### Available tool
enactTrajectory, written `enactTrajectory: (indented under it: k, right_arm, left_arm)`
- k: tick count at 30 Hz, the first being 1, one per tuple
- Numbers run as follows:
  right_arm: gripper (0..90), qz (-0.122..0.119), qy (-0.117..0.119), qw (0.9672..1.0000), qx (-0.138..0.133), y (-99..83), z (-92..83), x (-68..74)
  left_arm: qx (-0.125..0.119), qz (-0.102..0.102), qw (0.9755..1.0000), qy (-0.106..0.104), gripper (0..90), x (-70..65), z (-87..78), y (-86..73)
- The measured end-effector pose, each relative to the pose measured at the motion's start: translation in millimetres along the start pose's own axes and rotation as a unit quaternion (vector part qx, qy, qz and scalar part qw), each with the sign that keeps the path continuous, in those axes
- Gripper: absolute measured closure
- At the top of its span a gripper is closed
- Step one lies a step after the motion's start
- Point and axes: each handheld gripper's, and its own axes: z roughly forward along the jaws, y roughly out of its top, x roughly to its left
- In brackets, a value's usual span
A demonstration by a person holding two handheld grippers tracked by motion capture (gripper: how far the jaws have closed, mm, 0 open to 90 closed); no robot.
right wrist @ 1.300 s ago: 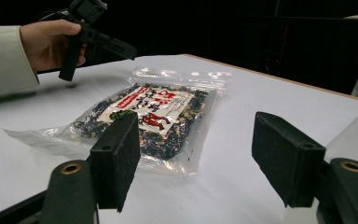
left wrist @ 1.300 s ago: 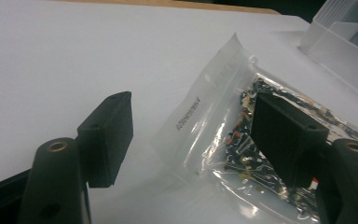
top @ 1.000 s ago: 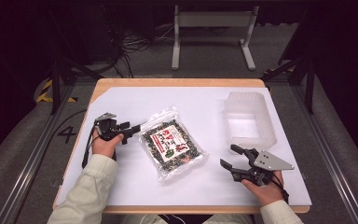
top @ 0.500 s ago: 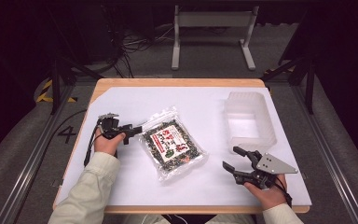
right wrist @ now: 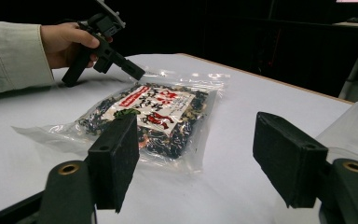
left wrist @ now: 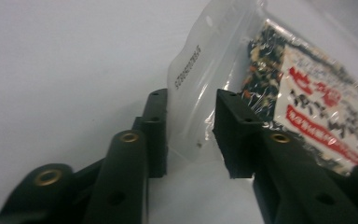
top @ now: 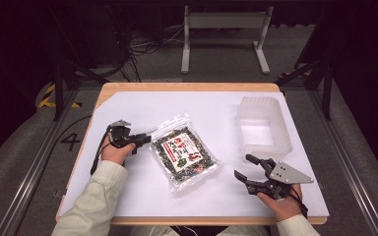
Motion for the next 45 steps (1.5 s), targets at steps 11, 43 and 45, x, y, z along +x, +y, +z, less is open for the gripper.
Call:
enactTrajectory:
  k: [11,43,45]
  right_arm:
    - [31.5,-0.002,0.001,1.0000,-0.001,0.3,-0.5,0.3]
    - [34.4,0.045,-0.019,0.9985,-0.024,43.9,7.8,-17.1]
    - [34.0,0.035,-0.016,0.9991,-0.017,51.6,10.4,-19.5]
  left_arm:
    - [0.000,0.030,0.9995,0.009,87.0,-10.5,-0.2,-1.1]
    - [-0.161,0.151,0.9712,-0.089,89.8,-84.1,-84.7,40.7]
    - [-0.176,0.165,0.9648,-0.106,89.8,-97.4,-91.9,42.7]
